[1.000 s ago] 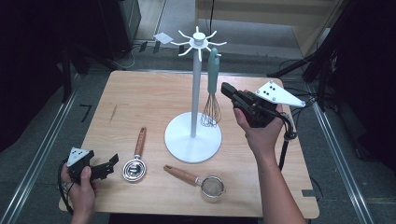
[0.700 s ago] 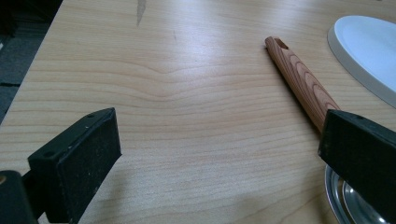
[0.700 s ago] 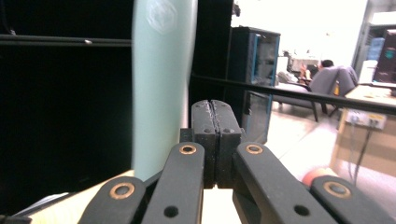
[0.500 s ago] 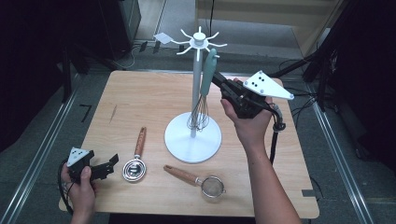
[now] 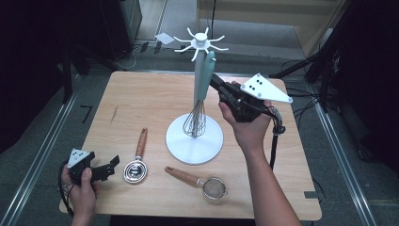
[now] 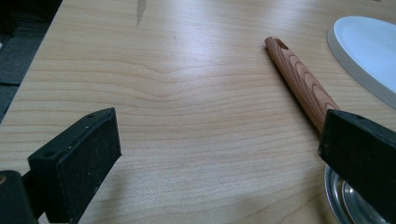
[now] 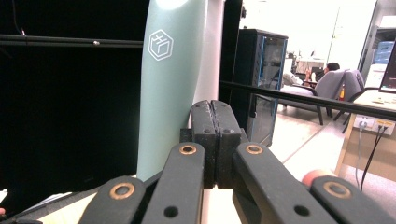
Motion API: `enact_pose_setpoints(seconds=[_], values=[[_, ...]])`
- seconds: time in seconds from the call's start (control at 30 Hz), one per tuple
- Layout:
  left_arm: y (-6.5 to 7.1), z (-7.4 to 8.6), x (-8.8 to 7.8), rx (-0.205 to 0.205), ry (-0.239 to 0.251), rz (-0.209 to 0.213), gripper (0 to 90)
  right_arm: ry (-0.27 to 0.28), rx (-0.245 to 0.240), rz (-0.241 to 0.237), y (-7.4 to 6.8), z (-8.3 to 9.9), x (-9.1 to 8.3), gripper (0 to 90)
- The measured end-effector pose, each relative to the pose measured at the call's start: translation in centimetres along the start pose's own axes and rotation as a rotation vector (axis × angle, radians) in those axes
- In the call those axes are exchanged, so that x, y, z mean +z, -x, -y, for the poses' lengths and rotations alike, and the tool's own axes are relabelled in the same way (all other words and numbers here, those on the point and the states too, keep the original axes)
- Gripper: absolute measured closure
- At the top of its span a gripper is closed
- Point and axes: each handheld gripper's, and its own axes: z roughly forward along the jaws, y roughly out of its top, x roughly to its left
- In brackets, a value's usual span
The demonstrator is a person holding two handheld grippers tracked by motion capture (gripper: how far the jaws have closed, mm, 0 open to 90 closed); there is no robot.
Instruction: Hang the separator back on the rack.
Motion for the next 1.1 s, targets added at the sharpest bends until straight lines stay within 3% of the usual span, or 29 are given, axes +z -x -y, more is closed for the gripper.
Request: enact_pose_setpoints(seconds=[0.17, 0.57, 0.87, 1.1], values=[[0.0, 0.0, 0.0, -0.001, 0.000, 0.000, 0.0, -0.005, -0.024, 0.002, -0.8, 0.0, 0.1, 90.0], [0.0, 0.0, 0.0, -0.002, 0.000, 0.002, 0.0, -0.013, -0.011, -0.011, -1.5, 0.5, 0.5, 90.0], [0.0, 0.0, 0.0, 0.001, 0.001, 0.001, 0.0, -0.026, -0.029, 0.015, -0.9, 0.9, 0.0, 90.0], [0.0, 0.0, 0.0, 0.001, 0.001, 0.001, 0.0, -0.063, -0.023, 0.062, 0.3, 2.8, -1.2, 90.0]])
